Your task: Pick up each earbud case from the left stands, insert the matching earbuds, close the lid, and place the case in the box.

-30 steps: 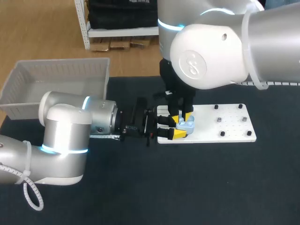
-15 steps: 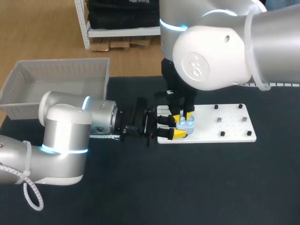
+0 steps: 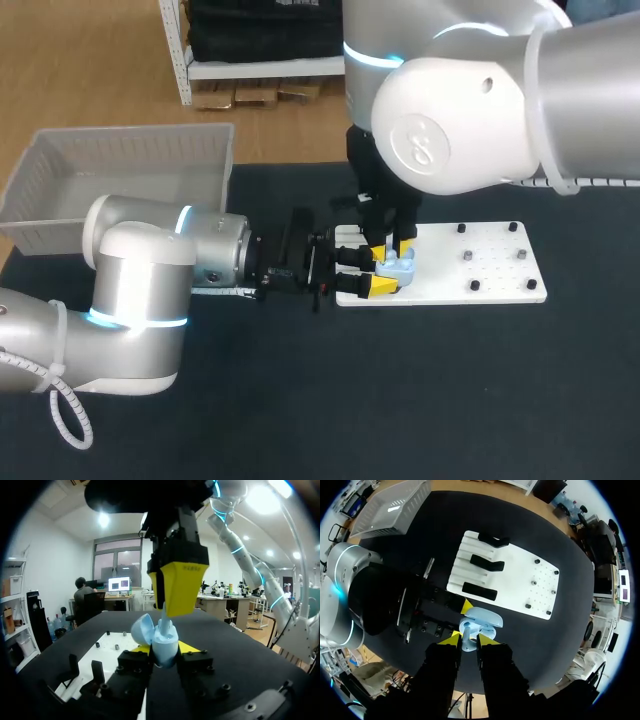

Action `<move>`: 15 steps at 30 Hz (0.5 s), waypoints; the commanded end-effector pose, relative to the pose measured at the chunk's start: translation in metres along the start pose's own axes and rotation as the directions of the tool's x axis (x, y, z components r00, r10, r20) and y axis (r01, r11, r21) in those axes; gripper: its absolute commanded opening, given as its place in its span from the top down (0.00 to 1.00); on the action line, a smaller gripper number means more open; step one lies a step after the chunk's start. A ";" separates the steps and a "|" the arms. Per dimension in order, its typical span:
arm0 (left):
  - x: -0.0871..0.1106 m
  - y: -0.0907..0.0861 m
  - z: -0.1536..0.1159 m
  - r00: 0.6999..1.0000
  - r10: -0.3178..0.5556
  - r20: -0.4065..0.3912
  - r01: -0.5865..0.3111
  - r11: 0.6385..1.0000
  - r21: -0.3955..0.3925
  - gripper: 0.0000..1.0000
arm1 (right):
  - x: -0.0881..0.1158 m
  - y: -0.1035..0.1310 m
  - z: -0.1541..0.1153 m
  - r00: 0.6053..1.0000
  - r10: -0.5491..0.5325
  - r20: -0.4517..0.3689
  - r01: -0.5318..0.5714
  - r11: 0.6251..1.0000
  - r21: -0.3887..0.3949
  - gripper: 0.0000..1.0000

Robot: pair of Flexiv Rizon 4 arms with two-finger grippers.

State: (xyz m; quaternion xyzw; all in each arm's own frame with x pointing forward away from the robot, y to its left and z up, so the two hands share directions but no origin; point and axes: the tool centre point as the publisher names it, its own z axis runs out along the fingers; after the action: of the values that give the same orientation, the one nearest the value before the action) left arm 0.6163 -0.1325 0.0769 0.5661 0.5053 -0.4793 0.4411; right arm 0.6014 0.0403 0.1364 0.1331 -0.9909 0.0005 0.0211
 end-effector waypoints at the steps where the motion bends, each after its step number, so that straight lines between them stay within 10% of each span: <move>1: 0.001 0.000 0.000 1.000 0.001 0.001 -0.001 1.000 0.000 1.00 | 0.001 0.000 0.001 1.000 0.000 0.005 0.000 1.000 0.001 1.00; 15: 0.001 0.000 0.000 1.000 0.001 0.001 -0.001 1.000 0.000 1.00 | -0.004 0.001 0.006 1.000 -0.004 -0.005 0.004 1.000 0.008 1.00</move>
State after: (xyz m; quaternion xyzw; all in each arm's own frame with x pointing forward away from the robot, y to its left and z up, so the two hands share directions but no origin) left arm 0.6163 -0.1325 0.0769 0.5661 0.5053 -0.4793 0.4410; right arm 0.6033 0.0418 0.1313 0.1354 -0.9905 0.0035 0.0224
